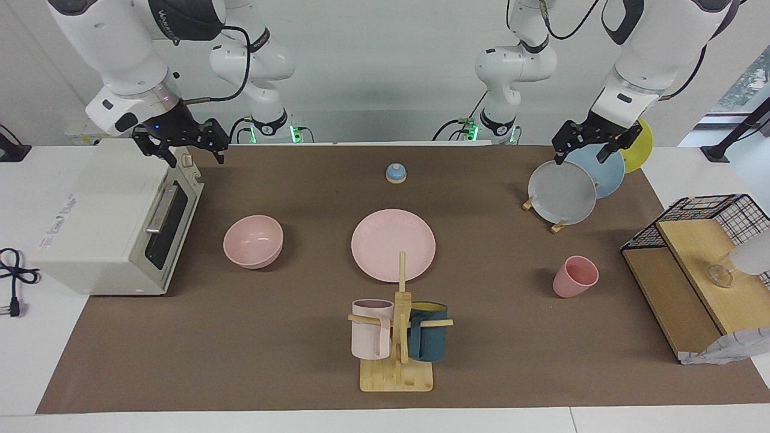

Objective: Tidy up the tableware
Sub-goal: 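Reach the right gripper to the pink bowl and grasp it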

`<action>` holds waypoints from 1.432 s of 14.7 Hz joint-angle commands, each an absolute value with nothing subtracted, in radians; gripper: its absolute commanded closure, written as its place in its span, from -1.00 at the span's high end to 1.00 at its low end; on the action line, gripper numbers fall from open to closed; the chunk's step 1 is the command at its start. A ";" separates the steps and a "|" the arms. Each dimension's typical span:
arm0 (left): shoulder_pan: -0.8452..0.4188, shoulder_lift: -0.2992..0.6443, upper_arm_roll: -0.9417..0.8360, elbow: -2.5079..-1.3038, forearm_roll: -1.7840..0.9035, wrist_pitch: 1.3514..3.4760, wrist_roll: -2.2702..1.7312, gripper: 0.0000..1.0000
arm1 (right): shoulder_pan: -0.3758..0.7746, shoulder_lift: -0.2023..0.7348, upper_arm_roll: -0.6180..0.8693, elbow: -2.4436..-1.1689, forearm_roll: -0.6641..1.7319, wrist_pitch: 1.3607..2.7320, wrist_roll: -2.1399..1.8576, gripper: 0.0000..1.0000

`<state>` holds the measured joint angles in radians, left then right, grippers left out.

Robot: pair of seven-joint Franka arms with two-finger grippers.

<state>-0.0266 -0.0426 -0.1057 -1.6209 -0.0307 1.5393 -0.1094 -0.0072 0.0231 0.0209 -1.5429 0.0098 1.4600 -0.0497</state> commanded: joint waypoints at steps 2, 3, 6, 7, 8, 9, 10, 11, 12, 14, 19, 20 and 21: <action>-0.031 -0.048 -0.098 -1.620 -0.035 1.536 -0.114 1.00 | -0.017 0.026 0.031 -1.537 0.031 1.450 -0.071 1.00; -0.031 -0.048 -0.098 -1.620 -0.035 1.536 -0.114 1.00 | -0.014 0.026 0.034 -1.537 0.029 1.459 -0.068 1.00; -0.031 -0.048 -0.098 -1.620 -0.035 1.536 -0.114 1.00 | -0.002 0.012 0.108 -1.658 0.034 1.633 -0.008 1.00; -0.031 -0.048 -0.098 -1.620 -0.035 1.536 -0.114 1.00 | 0.003 0.015 0.147 -1.705 0.032 1.699 0.050 1.00; -0.031 -0.048 -0.098 -1.620 -0.035 1.536 -0.114 1.00 | 0.011 0.018 0.162 -1.779 0.031 1.785 0.089 1.00; -0.031 -0.048 -0.098 -1.620 -0.035 1.536 -0.114 1.00 | 0.020 0.020 0.164 -1.858 0.032 1.878 0.095 1.00; -0.031 -0.048 -0.098 -1.621 -0.035 1.536 -0.114 1.00 | 0.026 0.021 0.164 -1.952 0.032 1.979 0.094 1.00; -0.031 -0.048 -0.098 -1.621 -0.035 1.536 -0.114 1.00 | 0.028 0.021 0.164 -2.035 0.031 2.076 0.089 1.00; -0.031 -0.048 -0.098 -1.621 -0.035 1.536 -0.114 1.00 | 0.029 0.021 0.164 -2.087 0.029 2.141 0.071 1.00; -0.031 -0.048 -0.098 -1.620 -0.035 1.536 -0.114 1.00 | 0.028 0.034 0.164 -2.150 0.029 2.225 0.003 1.00; -0.031 -0.048 -0.098 -1.621 -0.035 1.536 -0.114 1.00 | 0.028 0.061 0.164 -2.223 0.017 2.310 -0.018 0.31; -0.031 -0.048 -0.098 -1.621 -0.035 1.536 -0.114 1.00 | 0.028 0.069 0.164 -2.230 0.014 2.315 -0.018 0.27; -0.031 -0.048 -0.098 -1.621 -0.035 1.539 -0.120 1.00 | 0.028 0.078 0.164 -2.232 0.011 2.324 -0.020 0.25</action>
<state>-0.0266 -0.0426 -0.1057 -1.6209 -0.0307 1.5393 -0.1095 0.0394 0.0702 0.1584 -2.2073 0.0167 2.2866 0.0094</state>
